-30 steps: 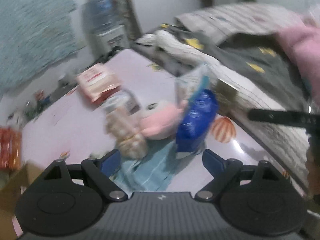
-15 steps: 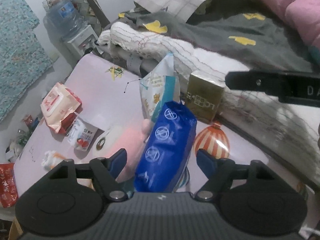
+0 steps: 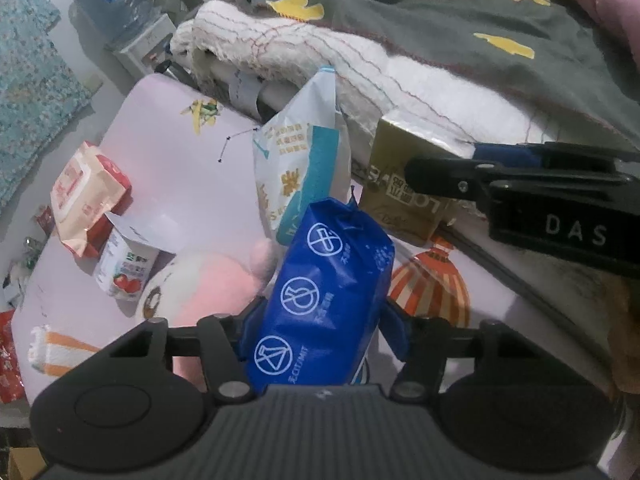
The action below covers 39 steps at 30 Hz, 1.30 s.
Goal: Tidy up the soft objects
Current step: 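Carry the wipes pack into the box with the left tool while the right tool carries the carton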
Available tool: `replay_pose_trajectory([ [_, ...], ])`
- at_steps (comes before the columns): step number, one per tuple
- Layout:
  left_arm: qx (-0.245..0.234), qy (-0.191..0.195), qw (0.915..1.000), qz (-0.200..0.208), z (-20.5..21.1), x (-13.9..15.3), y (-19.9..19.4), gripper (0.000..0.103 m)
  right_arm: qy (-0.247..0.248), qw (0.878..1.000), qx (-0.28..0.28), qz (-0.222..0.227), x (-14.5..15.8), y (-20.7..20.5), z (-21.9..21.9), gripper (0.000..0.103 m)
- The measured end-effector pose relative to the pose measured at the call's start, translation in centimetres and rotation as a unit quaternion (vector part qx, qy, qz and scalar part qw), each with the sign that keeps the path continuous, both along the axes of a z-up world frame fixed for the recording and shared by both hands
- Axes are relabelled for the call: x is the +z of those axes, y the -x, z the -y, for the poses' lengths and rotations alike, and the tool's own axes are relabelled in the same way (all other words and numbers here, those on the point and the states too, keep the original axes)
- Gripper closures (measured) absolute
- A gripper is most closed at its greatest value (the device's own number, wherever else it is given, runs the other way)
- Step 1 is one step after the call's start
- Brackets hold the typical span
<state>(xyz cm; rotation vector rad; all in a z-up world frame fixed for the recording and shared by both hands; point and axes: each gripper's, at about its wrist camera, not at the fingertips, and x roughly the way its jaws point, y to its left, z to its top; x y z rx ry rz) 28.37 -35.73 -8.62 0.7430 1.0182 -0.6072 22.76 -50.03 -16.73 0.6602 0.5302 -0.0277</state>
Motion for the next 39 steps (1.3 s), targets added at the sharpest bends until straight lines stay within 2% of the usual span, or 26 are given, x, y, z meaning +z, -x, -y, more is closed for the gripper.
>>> replay_pose_trajectory([
  [2,0.010,0.004,0.9999,-0.004,0.1,0.0,-0.2,0.050,0.001,1.000,0.002,0.002,-0.4,-0.4,0.0,0.077],
  [7,0.029,0.014,0.9993,-0.017,-0.4,0.9,-0.2,0.057,-0.018,1.000,-0.001,0.017,-0.4,0.1,0.1,0.081],
  [11,0.051,0.043,0.9970,-0.040,-1.6,2.6,0.2,0.059,-0.025,0.999,-0.007,0.036,0.9,1.6,0.2,0.082],
  [18,0.074,0.121,0.9898,-0.016,-5.5,9.8,3.0,0.060,-0.029,0.996,-0.005,0.087,5.7,5.2,0.1,0.082],
  [22,0.097,0.171,0.9803,0.014,-10.2,15.2,5.5,0.060,-0.030,0.991,0.020,0.131,9.6,7.2,-1.3,0.082],
  [26,0.151,0.216,0.9632,0.055,-17.2,19.9,7.9,0.060,-0.043,0.980,0.075,0.178,13.6,8.5,-3.9,0.082],
  [31,0.246,0.250,0.9299,0.111,-27.6,23.5,10.6,0.060,-0.071,0.962,0.170,0.201,17.2,8.1,-9.2,0.082],
  [35,0.312,0.268,0.9023,0.129,-34.8,23.8,11.6,0.060,-0.098,0.946,0.248,0.186,18.9,6.2,-15.0,0.082],
  [39,0.372,0.276,0.8794,0.110,-40.2,21.0,10.8,0.060,-0.100,0.937,0.300,0.151,19.6,4.8,-21.5,0.082],
])
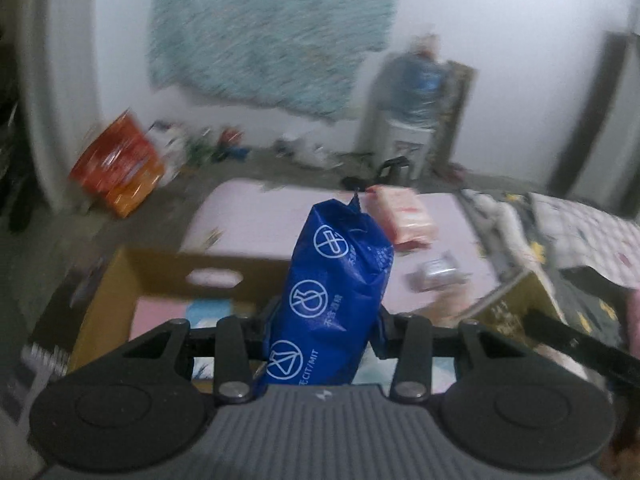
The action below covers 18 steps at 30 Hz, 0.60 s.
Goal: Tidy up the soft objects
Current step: 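Carry the wipes pack into the box with the left tool while the right tool carries the carton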
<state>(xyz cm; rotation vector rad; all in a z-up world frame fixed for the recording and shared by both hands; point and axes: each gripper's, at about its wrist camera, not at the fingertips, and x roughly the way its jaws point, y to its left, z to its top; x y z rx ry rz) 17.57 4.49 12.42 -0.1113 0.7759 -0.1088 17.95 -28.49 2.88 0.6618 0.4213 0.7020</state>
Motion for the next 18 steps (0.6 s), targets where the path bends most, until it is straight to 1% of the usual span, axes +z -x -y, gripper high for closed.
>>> replay_pose_trajectory([
  [4,0.031,0.020,0.9981,-0.048,-3.9,-4.1,-2.6,0.060,0.022,0.999,0.031,-0.031,-0.6,-0.2,-5.1,0.082],
  [6,0.035,0.025,0.9966,-0.070,-4.6,-6.2,-4.4,0.060,0.032,0.998,0.033,-0.046,-1.1,0.1,-6.8,0.082],
  [8,0.042,0.025,0.9948,-0.090,-5.1,-8.2,-6.5,0.060,0.038,0.997,0.030,-0.063,-1.7,0.4,-7.4,0.082],
  [11,0.054,0.010,0.9919,-0.114,-5.8,-10.8,-8.2,0.060,0.046,0.995,0.019,-0.082,-2.2,1.5,-7.7,0.082],
  [14,0.065,-0.013,0.9877,-0.142,-5.7,-13.2,-10.9,0.060,0.057,0.994,0.000,-0.091,-2.9,2.1,-6.5,0.081],
  [18,0.078,-0.059,0.9824,-0.159,-4.6,-16.1,-13.8,0.058,0.068,0.992,-0.022,-0.101,-3.4,1.8,-4.7,0.081],
])
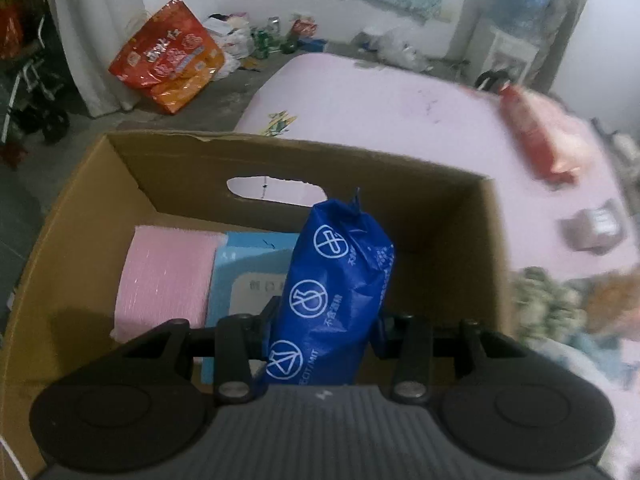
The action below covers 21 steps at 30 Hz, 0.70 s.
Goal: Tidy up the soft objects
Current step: 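Carry the wipes pack into the box with the left tool while the right tool carries the carton, then lower the blue wipes pack into the box and open the left tool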
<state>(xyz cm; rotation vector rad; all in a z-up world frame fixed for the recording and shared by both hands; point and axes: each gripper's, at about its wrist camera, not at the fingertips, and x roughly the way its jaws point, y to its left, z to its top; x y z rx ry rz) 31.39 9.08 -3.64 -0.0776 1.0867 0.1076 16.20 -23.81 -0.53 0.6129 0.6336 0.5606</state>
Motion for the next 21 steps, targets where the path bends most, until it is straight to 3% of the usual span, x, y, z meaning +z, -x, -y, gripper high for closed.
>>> replay_pose_trajectory([
  [2,0.000,-0.005,0.9999,-0.010,0.3,-1.2,-1.2,0.055,0.005,1.000,-0.005,-0.004,-0.2,-0.1,0.6,0.081],
  [5,0.000,0.023,0.9997,-0.010,0.7,-1.6,-1.7,0.048,0.010,1.000,-0.007,-0.009,-0.7,-0.4,0.8,0.081],
  [8,0.003,0.054,0.9984,-0.014,0.5,-1.4,-1.5,0.052,0.008,1.000,-0.006,-0.017,-1.1,-0.9,0.9,0.081],
  [12,0.013,0.079,0.9967,-0.009,-0.4,-1.2,-1.0,0.050,0.001,1.000,-0.006,-0.028,-2.1,-1.5,1.0,0.081],
  [17,0.023,0.091,0.9955,0.009,-1.4,0.7,0.6,0.047,-0.005,1.000,-0.002,-0.031,-2.2,-1.5,0.7,0.081],
  [21,0.010,0.087,0.9955,0.036,-1.8,3.5,2.8,0.040,-0.007,1.000,0.004,-0.025,-1.8,-1.6,0.6,0.081],
])
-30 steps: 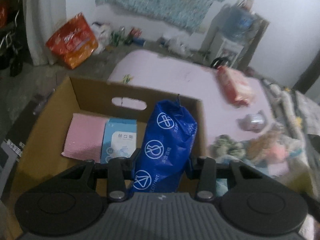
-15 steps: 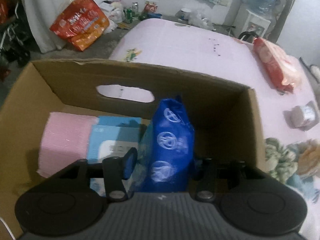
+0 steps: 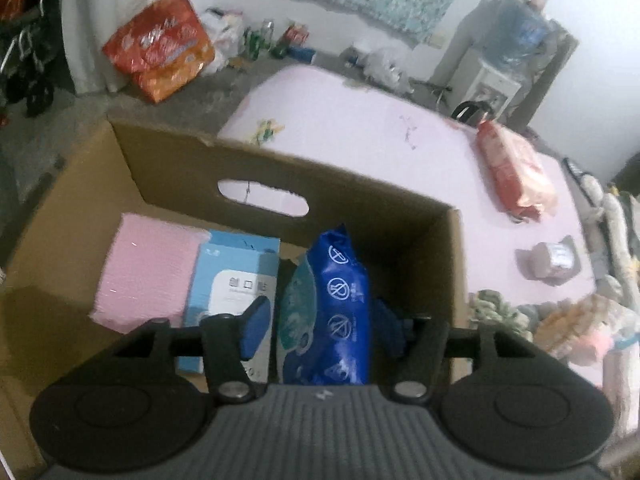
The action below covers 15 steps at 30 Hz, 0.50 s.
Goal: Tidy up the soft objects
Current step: 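Lower the blue wipes pack into the box and open the left tool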
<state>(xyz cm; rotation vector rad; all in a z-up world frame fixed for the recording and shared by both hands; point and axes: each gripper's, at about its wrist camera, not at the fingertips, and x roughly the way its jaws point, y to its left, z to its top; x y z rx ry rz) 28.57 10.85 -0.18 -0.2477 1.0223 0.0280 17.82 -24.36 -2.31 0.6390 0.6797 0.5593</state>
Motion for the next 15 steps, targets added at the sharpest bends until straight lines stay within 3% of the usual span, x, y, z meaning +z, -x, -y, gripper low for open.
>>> replay_pose_trajectory([
  [7,-0.002,-0.018,0.9980,0.060,-1.1,4.9,5.3,0.037,0.001,0.999,0.032,0.019,1.8,-0.4,-2.3,0.081],
  [15,0.023,0.002,0.9960,0.087,-4.1,6.4,10.6,0.036,0.030,0.996,0.083,0.021,3.6,-3.2,-7.1,0.081],
])
